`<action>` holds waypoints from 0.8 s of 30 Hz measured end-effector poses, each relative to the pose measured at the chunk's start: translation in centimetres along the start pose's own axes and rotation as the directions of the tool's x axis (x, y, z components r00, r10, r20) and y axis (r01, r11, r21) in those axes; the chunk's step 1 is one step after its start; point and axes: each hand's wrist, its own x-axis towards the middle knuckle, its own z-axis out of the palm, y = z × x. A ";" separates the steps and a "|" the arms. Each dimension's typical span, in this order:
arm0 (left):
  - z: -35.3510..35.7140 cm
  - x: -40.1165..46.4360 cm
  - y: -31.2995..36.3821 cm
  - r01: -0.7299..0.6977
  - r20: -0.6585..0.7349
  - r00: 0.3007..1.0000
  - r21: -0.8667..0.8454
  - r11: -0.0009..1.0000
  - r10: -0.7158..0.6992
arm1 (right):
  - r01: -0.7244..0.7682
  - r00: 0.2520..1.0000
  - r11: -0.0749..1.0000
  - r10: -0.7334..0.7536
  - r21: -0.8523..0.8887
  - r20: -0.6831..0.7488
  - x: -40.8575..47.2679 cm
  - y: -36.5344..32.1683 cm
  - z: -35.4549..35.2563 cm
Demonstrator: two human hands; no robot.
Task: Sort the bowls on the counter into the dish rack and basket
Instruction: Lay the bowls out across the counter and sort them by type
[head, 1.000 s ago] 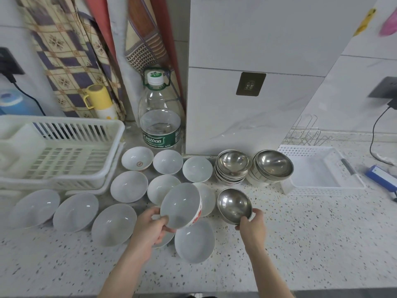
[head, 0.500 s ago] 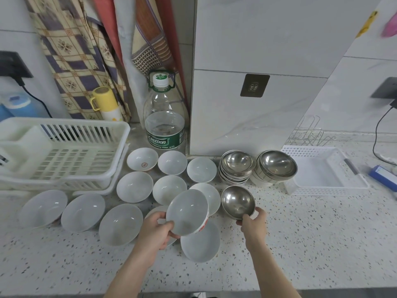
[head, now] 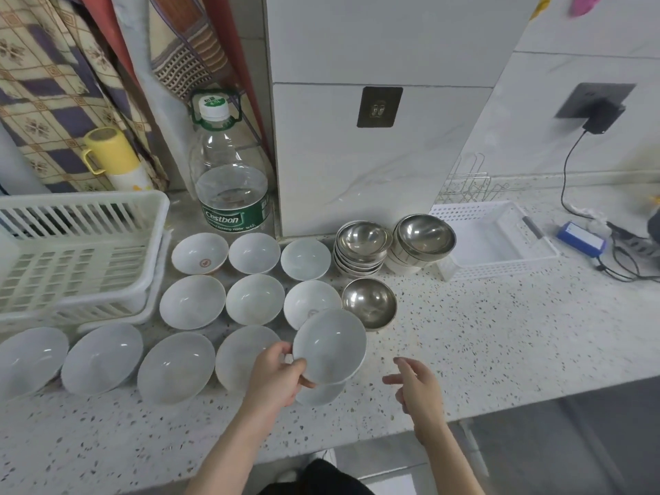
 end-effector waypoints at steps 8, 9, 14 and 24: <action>4.6 -0.6 -0.3 -0.143 0.105 0.987 0.251 0.958 0.120 | 0.123 0.986 0.980 -0.139 0.159 0.093 -2.4 -0.8 -3.3; 5.1 -0.7 -0.4 -0.149 0.116 0.986 0.275 0.950 0.121 | 0.140 0.983 0.980 -0.155 0.142 0.097 -2.3 -0.9 -3.5; 6.6 -0.5 -0.2 -0.190 0.127 0.980 0.360 0.914 0.154 | 0.227 0.964 0.967 -0.205 -0.119 0.172 -0.8 -1.7 -4.4; 9.0 -0.1 -0.8 -0.161 0.184 0.980 0.469 0.869 0.082 | 0.279 0.936 0.868 -0.151 -0.410 0.317 3.6 -2.5 -5.6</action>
